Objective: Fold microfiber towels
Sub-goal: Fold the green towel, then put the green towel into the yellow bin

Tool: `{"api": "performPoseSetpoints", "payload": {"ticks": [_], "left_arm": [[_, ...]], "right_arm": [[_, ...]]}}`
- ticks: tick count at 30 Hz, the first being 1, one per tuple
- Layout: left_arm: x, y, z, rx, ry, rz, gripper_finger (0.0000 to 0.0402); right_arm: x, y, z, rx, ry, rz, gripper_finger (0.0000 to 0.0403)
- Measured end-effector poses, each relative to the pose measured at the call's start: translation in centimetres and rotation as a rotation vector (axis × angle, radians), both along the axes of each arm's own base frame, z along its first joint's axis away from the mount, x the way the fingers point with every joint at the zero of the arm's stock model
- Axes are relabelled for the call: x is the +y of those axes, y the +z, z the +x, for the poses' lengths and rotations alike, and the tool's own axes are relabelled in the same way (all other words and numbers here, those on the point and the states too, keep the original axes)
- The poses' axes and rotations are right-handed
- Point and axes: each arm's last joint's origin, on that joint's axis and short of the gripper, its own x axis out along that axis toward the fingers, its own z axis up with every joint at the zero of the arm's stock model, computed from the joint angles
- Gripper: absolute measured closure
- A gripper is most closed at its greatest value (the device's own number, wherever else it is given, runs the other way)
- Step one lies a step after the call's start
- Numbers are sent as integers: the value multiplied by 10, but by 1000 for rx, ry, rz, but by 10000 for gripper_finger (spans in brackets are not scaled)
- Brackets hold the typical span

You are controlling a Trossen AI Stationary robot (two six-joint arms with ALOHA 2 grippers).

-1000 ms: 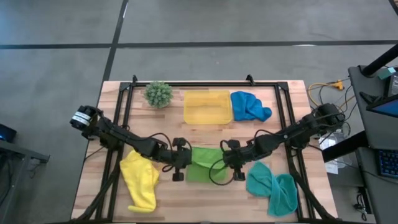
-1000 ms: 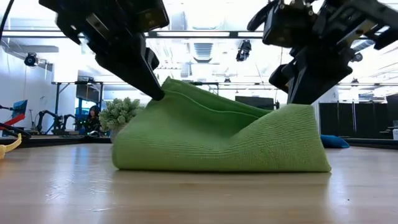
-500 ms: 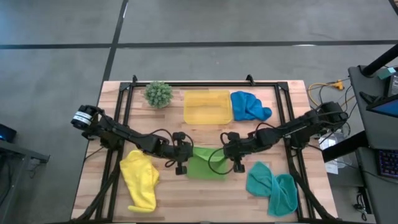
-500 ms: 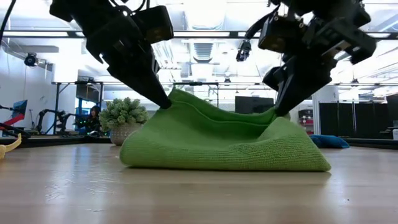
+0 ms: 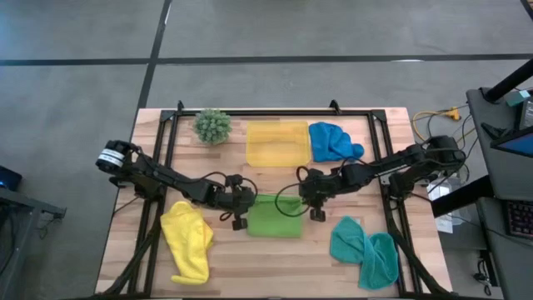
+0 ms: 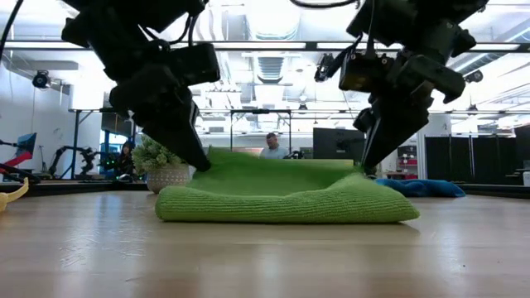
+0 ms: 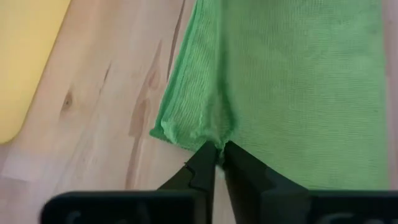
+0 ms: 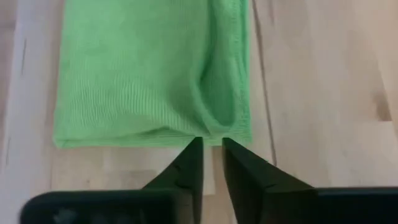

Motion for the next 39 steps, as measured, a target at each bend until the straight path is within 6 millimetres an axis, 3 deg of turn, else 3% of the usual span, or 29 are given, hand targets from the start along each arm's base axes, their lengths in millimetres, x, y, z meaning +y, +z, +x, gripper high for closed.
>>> {"api": "performPoseSetpoints", "payload": {"ticks": [9,15,19,23,26,30,39], "left_arm": [[14,5,3,-42,76,38,270],[19,34,-6,-145,176,-63,256],[20,71,-29,-317,206,-66,263],[22,92,-72,-570,303,-74,269],[27,87,-105,-739,343,-150,270],[37,64,-140,-870,371,-256,270],[50,29,-178,-1010,388,-319,270]], "right_arm": [[-8,10,4,-54,-87,56,255],[6,28,2,-146,-51,198,245],[17,46,-5,-250,-41,254,257],[30,59,-13,-401,-48,342,271],[41,56,-18,-472,-30,405,279],[56,28,-21,-367,12,388,275],[86,7,7,-297,193,200,202]]}}
